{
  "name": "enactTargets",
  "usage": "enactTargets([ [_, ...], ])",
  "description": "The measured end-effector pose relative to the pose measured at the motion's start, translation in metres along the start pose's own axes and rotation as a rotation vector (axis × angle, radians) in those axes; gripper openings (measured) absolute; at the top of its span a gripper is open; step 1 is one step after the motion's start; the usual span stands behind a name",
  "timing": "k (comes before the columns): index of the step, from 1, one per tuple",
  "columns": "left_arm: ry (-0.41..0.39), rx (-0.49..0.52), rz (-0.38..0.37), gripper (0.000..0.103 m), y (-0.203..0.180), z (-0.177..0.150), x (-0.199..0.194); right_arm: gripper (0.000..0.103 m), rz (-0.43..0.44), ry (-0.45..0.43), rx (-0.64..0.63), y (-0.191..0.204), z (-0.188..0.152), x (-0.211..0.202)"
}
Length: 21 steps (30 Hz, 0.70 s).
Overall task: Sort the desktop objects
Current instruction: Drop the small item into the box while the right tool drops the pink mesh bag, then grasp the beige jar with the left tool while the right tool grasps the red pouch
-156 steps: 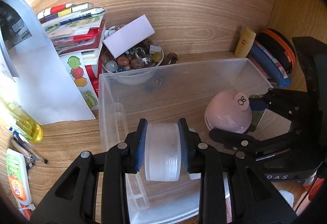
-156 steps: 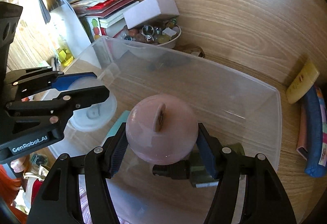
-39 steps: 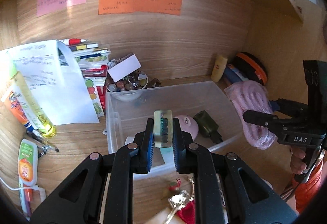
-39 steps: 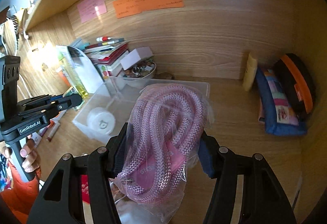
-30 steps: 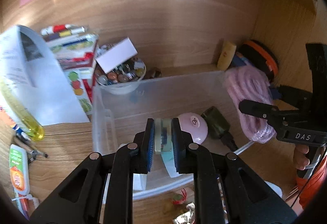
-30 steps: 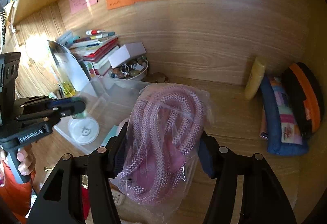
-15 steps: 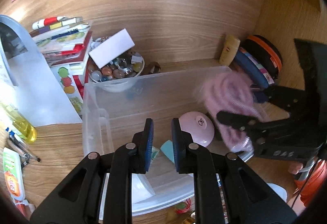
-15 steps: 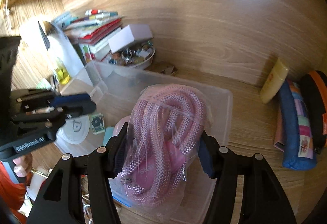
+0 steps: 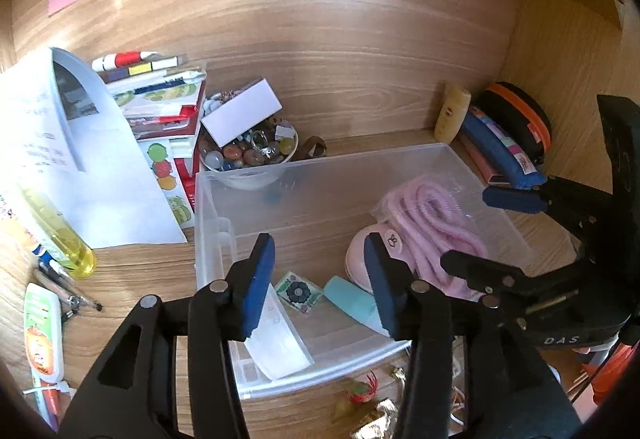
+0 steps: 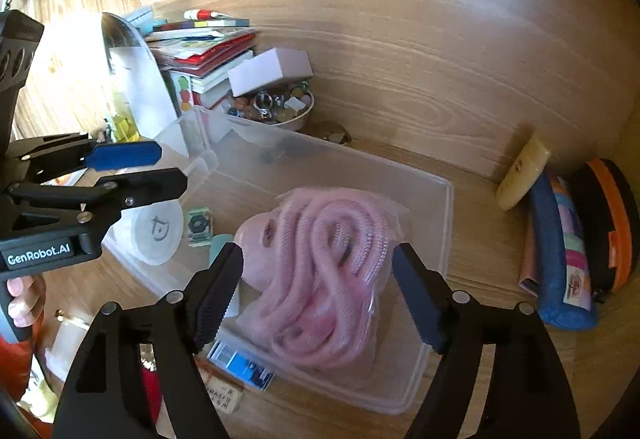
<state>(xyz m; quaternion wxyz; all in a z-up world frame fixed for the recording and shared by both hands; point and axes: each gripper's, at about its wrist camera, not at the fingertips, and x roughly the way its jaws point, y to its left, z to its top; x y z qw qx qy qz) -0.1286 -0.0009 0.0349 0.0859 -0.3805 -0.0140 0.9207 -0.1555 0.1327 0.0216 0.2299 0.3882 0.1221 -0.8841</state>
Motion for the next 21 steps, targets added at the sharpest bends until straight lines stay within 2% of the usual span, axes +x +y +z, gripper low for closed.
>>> enactTargets([
  [3,-0.010,0.005,-0.001,0.061,-0.001,-0.003,-0.009,0.080,-0.003,-0.002,0.002,0.003,-0.005,-0.009],
  [5,-0.020,0.013,0.008,0.062,-0.004,-0.006,-0.017,0.080,-0.004,-0.002,0.003,0.005,-0.009,-0.014],
  [9,-0.032,0.021,0.019,0.072,-0.006,-0.015,-0.033,0.080,0.007,0.002,0.025,0.006,-0.018,-0.027],
  [21,0.009,0.026,0.067,0.076,0.002,-0.069,-0.072,0.081,0.087,0.006,0.037,0.029,-0.055,-0.064],
])
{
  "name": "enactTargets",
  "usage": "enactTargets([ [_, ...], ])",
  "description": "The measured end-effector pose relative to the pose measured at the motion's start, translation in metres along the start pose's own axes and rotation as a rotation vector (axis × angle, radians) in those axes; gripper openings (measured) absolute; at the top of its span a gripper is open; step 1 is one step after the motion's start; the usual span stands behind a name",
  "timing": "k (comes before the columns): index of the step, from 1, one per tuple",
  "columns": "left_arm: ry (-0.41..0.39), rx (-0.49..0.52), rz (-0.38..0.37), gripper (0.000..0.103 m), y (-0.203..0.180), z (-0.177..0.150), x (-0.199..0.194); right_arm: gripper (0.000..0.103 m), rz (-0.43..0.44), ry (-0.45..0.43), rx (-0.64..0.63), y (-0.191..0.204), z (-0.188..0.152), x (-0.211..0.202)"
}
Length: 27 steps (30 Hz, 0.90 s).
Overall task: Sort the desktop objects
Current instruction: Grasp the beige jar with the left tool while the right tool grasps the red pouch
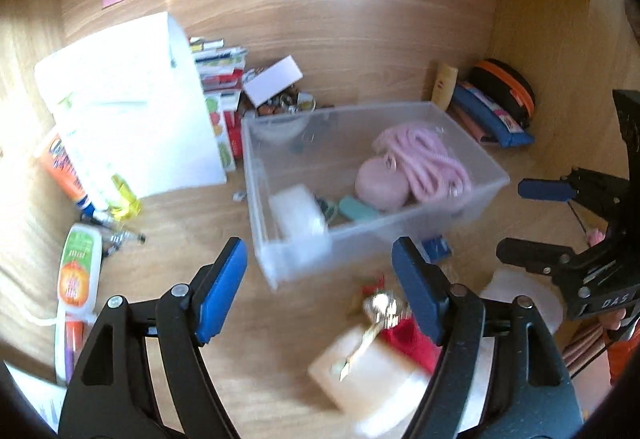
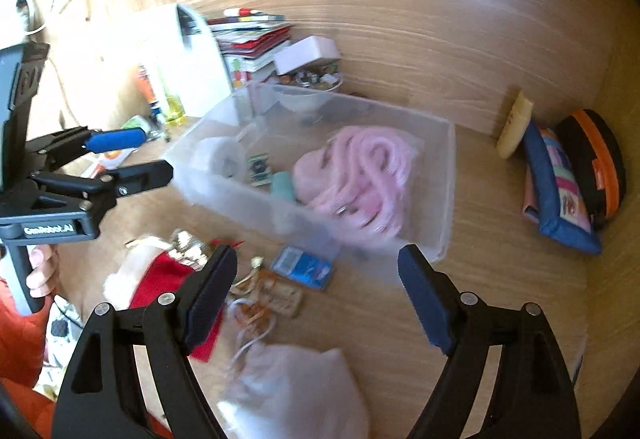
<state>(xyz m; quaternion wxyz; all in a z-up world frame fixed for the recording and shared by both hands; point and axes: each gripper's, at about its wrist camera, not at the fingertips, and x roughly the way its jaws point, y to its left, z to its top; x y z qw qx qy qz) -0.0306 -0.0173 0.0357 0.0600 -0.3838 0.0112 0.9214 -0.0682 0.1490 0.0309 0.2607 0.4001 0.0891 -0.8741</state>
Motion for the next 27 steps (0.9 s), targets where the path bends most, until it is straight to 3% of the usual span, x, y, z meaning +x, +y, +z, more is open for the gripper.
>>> enactTargets([
  [6,0.026,-0.019,0.009,0.079,0.008,-0.035,-0.021,0.081,0.091,0.017,-0.059,0.035,-0.016,-0.009],
  [11,0.057,-0.033,0.020,0.082,0.015,-0.061,-0.035,0.081,0.108,0.044,-0.124,0.062,-0.035,-0.008],
  [19,0.091,-0.039,-0.027,0.082,0.009,-0.087,-0.040,0.079,0.127,0.081,-0.155,0.085,-0.054,0.013],
  [20,0.094,-0.036,-0.033,0.082,0.009,-0.088,-0.039,0.075,0.123,0.081,-0.159,0.087,-0.054,0.017],
  [22,0.105,-0.031,-0.044,0.082,0.007,-0.090,-0.035,0.059,0.118,0.082,-0.164,0.089,-0.052,0.022],
  [24,0.119,-0.024,-0.058,0.082,0.005,-0.090,-0.028,0.032,0.130,0.103,-0.163,0.089,-0.049,0.029],
  [27,0.141,-0.014,-0.086,0.082,0.001,-0.087,-0.016,0.020,0.158,0.116,-0.151,0.085,-0.047,0.032],
])
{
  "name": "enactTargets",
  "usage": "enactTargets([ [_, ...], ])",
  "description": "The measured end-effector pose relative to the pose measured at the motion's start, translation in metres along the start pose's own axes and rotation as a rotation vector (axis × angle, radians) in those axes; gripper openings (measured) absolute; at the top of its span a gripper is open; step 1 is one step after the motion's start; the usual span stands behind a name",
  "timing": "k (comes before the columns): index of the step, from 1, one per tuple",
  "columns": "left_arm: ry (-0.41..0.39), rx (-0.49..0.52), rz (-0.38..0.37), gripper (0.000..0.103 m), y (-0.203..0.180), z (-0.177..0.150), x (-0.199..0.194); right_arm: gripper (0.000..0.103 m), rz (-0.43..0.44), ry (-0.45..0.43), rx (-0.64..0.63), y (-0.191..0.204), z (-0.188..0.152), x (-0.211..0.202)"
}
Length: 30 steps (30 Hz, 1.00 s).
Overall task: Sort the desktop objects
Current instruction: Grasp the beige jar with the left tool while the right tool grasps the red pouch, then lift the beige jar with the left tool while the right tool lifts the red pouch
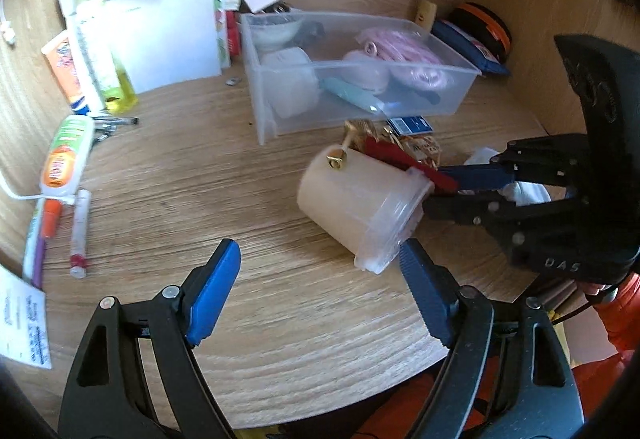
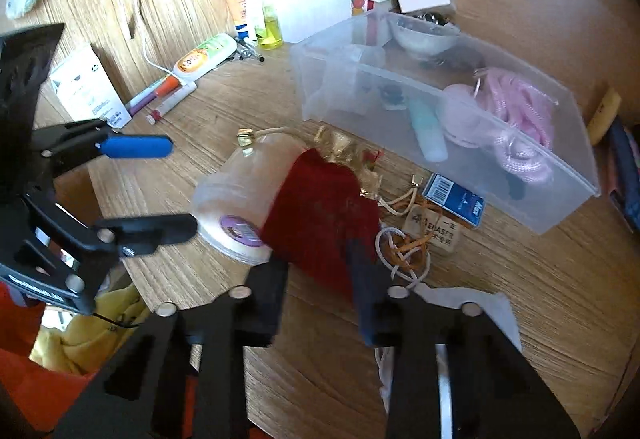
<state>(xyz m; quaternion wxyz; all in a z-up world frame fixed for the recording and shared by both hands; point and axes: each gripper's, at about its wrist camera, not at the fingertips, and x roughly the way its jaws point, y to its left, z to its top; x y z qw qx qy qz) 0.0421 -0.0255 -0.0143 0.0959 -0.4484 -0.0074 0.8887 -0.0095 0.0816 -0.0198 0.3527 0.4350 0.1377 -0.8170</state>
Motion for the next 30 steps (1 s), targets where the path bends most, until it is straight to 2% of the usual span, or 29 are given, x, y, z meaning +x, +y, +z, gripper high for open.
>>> enactTargets([
  [3,0.017,0.018,-0.022,0.082,-0.004,0.005,0.012,0.012,0.010,-0.013,0.008,-0.007,-0.001,-0.005],
  [14,0.032,0.029,-0.090,0.081,-0.018,0.031,0.046,0.007,-0.037,-0.081,0.060,-0.035,0.002,-0.028],
  [21,-0.017,0.010,-0.066,0.070,-0.014,0.031,0.038,0.006,-0.031,-0.147,0.090,-0.043,0.012,-0.045],
  [25,-0.045,0.010,-0.010,0.066,-0.010,0.030,0.030,0.006,-0.031,-0.140,0.083,-0.042,0.016,-0.045],
  [28,-0.048,-0.001,-0.011,0.066,-0.005,0.030,0.028,0.007,-0.027,-0.106,0.083,-0.041,0.019,-0.036],
  [29,-0.047,-0.005,-0.013,0.066,-0.004,0.030,0.028,0.010,-0.030,-0.088,0.096,-0.042,0.020,-0.032],
  [30,-0.046,-0.009,-0.011,0.066,-0.003,0.030,0.028,0.020,-0.027,-0.069,0.107,-0.042,0.022,-0.027],
])
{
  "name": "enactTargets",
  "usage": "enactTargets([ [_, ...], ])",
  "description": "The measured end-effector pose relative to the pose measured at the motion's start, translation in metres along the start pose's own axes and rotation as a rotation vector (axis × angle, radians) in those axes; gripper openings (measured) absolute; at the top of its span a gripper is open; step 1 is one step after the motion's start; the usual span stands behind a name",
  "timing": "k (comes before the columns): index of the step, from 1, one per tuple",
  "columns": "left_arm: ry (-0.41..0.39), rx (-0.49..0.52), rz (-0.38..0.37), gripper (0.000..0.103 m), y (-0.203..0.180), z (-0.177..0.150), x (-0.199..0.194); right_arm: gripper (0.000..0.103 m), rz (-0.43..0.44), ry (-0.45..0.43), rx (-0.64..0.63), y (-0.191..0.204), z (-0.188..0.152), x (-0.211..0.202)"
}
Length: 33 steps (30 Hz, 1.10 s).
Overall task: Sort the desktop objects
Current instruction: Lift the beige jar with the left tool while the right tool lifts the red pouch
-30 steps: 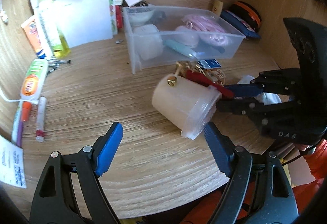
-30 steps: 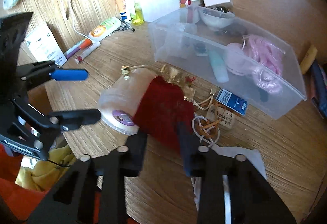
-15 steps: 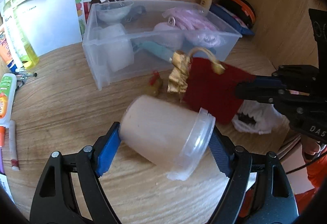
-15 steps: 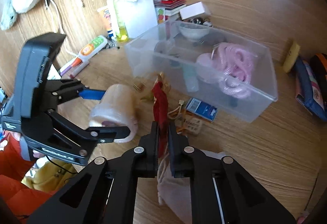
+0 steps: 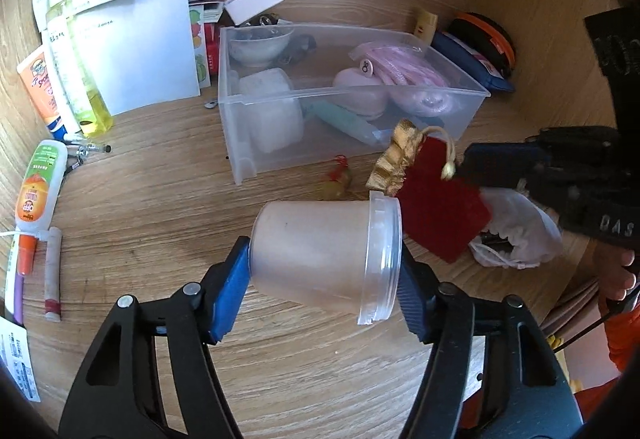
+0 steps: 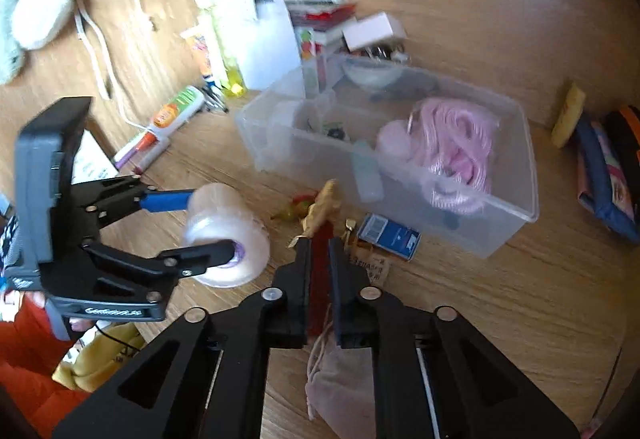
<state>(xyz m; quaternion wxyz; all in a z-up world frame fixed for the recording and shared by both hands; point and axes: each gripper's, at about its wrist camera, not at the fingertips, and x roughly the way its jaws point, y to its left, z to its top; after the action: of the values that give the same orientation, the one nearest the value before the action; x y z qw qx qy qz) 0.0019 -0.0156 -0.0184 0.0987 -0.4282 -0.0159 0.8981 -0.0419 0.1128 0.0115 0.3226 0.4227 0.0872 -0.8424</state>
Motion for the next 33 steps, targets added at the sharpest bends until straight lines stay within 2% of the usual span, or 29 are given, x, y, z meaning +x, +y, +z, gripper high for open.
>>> enactTargets([
  [1,0.000,-0.001,0.002,0.066,0.000,0.000,0.000,0.027,0.017,0.018,0.007,0.000,0.001,0.005],
  [2,0.000,-0.002,0.002,0.066,0.001,0.000,0.000,0.045,0.035,0.026,0.014,-0.001,0.002,0.008],
  [3,-0.001,-0.005,0.001,0.066,0.001,0.001,0.000,0.057,0.051,0.029,0.019,-0.001,0.002,0.011],
  [8,-0.009,-0.016,-0.009,0.065,0.003,0.003,0.000,0.058,0.062,0.072,0.019,0.001,0.005,0.034],
  [10,-0.013,-0.014,-0.001,0.065,0.004,0.002,0.000,0.054,0.059,0.097,0.009,0.003,0.006,0.046],
  [12,-0.016,-0.020,0.003,0.065,0.007,0.002,-0.001,0.027,0.064,0.126,-0.012,0.006,0.006,0.056],
  [14,-0.017,-0.031,0.004,0.065,0.011,0.002,-0.001,0.022,0.077,0.151,-0.024,0.008,0.005,0.064],
  [17,-0.022,-0.047,0.011,0.065,0.017,0.003,-0.003,0.014,0.073,0.134,-0.040,0.011,0.004,0.062],
  [24,-0.067,-0.068,0.008,0.065,0.021,0.011,-0.015,0.012,0.083,0.035,-0.001,0.003,0.009,0.029],
  [29,-0.126,-0.064,-0.003,0.065,0.014,0.022,-0.033,0.012,0.125,-0.046,0.054,-0.011,0.015,-0.003],
  [33,-0.173,-0.054,-0.006,0.065,0.007,0.031,-0.045,0.012,0.116,-0.116,0.086,-0.021,0.020,-0.028],
])
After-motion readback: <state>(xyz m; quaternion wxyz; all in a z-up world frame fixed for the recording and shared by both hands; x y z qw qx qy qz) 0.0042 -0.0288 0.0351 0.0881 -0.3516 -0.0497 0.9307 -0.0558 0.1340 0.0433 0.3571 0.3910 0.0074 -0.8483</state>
